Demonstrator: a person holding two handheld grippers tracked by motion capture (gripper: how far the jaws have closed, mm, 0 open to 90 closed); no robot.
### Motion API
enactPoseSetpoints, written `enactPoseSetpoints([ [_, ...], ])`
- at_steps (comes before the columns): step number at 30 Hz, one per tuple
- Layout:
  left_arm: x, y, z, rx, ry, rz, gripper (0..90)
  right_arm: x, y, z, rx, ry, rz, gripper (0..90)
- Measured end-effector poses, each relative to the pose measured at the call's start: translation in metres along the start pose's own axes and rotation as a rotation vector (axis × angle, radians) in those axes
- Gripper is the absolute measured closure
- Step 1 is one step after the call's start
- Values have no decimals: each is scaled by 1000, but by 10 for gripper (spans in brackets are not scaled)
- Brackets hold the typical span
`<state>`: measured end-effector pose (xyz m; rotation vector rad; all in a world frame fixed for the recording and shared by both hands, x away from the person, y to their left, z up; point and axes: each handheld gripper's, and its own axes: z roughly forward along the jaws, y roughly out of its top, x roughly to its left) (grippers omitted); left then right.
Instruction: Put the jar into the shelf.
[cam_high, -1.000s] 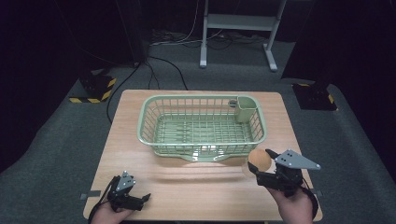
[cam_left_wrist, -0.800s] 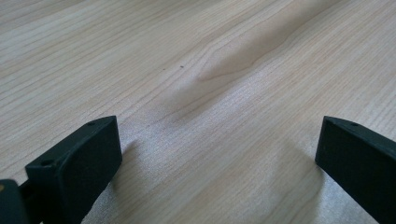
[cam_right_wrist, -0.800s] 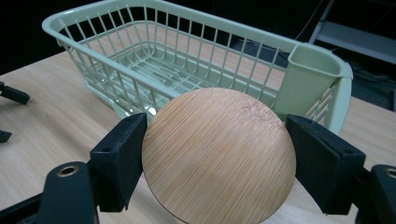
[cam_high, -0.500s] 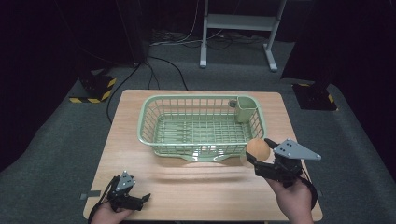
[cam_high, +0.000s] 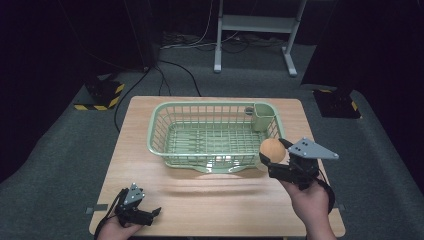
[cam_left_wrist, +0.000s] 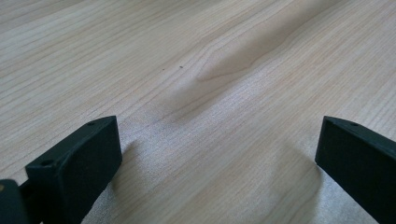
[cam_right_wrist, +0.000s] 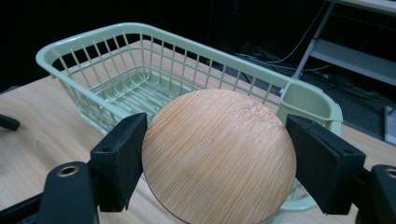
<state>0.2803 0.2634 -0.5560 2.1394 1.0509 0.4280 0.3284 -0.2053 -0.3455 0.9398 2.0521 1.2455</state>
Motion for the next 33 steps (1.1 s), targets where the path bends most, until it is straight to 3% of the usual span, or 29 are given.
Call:
enactPoseSetpoints([
  [6, 0, 0, 0, -1, -3, 0, 6, -4, 12, 10, -4, -9, 2, 238],
  [33, 2, -1, -1, -10, -18, -12, 6, -23, 33, 60, 44, -35, 15, 238],
])
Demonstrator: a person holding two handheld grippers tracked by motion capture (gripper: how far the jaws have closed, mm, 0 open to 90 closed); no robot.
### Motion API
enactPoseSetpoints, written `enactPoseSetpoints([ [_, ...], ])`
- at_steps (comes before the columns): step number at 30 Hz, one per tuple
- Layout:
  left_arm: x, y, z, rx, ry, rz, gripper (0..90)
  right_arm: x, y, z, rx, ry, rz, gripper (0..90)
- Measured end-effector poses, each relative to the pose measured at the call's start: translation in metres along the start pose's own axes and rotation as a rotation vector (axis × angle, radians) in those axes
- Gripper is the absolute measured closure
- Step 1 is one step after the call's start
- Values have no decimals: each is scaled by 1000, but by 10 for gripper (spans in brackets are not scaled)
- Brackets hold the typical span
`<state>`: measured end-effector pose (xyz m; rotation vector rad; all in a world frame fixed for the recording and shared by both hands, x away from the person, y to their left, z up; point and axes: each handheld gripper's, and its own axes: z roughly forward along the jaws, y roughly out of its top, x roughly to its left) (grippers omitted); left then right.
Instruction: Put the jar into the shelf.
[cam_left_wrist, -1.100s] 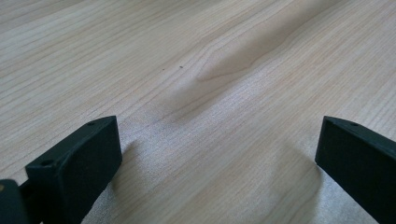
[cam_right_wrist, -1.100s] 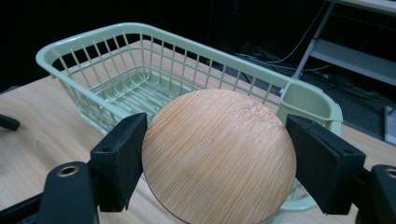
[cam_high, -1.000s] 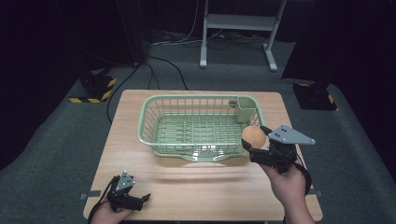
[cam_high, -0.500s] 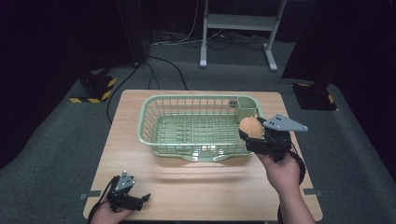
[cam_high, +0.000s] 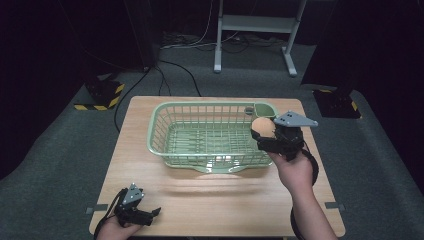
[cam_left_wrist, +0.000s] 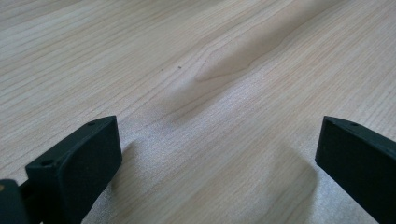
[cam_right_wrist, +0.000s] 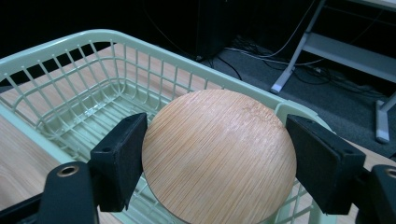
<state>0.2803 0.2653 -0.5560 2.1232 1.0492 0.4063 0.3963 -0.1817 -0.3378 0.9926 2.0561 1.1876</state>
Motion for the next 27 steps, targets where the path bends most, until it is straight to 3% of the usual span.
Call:
enactPoseSetpoints([
  [13, 1, 0, 0, -2, -5, -2, 6, -6, 6, 27, 37, -7, 11, 238],
  [27, 0, 0, 0, -1, -7, 0, 6, -13, 0, 52, 90, -11, 41, 237],
])
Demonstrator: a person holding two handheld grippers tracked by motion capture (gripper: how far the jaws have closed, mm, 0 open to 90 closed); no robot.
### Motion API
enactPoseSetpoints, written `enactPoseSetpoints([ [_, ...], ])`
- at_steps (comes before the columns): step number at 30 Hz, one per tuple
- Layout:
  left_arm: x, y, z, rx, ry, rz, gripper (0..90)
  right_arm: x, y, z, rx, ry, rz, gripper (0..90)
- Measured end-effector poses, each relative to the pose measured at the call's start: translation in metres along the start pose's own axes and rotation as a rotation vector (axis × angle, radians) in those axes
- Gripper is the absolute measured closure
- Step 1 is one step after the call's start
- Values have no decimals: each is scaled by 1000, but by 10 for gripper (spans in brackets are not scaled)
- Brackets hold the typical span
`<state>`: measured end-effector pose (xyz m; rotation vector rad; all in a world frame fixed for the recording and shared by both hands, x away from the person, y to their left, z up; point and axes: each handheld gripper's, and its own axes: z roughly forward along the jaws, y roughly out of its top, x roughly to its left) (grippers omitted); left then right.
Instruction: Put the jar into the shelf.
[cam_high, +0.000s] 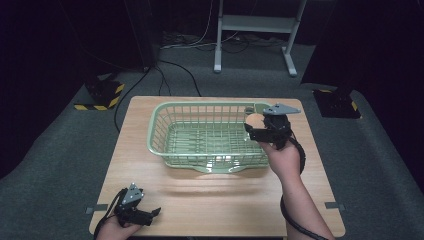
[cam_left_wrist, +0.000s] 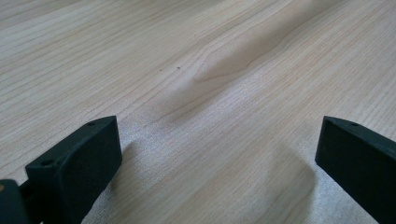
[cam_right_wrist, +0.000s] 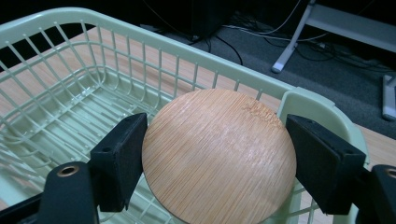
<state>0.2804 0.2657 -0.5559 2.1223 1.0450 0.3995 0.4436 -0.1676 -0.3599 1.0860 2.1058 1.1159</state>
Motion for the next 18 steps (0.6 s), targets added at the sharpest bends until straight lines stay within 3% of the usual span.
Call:
enactPoseSetpoints([
  [18, 1, 0, 0, 0, -4, 1, 6, -6, 1, 35, 136, 3, 5, 237],
])
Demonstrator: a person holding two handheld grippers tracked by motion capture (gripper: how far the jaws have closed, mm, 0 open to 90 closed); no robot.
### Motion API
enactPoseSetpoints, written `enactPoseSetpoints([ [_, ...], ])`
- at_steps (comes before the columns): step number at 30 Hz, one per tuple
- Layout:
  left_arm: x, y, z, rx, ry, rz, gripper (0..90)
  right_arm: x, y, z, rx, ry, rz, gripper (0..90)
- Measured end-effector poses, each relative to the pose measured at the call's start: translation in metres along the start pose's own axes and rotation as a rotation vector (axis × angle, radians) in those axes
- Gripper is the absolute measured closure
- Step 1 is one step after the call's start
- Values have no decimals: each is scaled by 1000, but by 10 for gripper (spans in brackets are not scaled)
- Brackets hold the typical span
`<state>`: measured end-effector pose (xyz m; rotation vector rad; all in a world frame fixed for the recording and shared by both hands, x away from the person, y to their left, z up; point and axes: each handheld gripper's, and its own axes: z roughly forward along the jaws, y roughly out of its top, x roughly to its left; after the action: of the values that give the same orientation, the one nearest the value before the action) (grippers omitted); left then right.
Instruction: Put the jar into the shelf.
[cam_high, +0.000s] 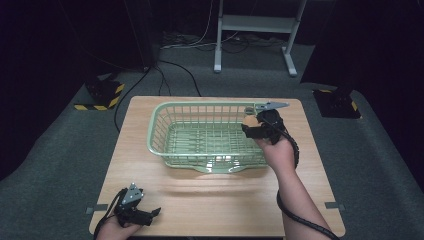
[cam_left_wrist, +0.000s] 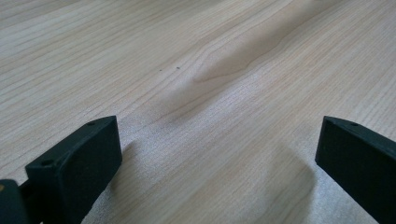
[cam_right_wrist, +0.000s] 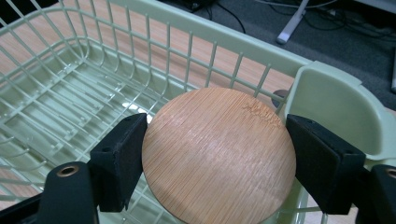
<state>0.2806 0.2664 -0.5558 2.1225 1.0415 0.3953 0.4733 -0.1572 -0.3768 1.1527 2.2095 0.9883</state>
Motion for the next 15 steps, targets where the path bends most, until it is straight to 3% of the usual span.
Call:
enactPoseSetpoints([
  [12, 0, 0, 0, 0, -1, 0, 7, -1, 1, 15, 72, 4, 7, 237],
  [15, 0, 0, 0, -1, -2, -1, 6, -3, 1, 21, 115, 2, 7, 237],
])
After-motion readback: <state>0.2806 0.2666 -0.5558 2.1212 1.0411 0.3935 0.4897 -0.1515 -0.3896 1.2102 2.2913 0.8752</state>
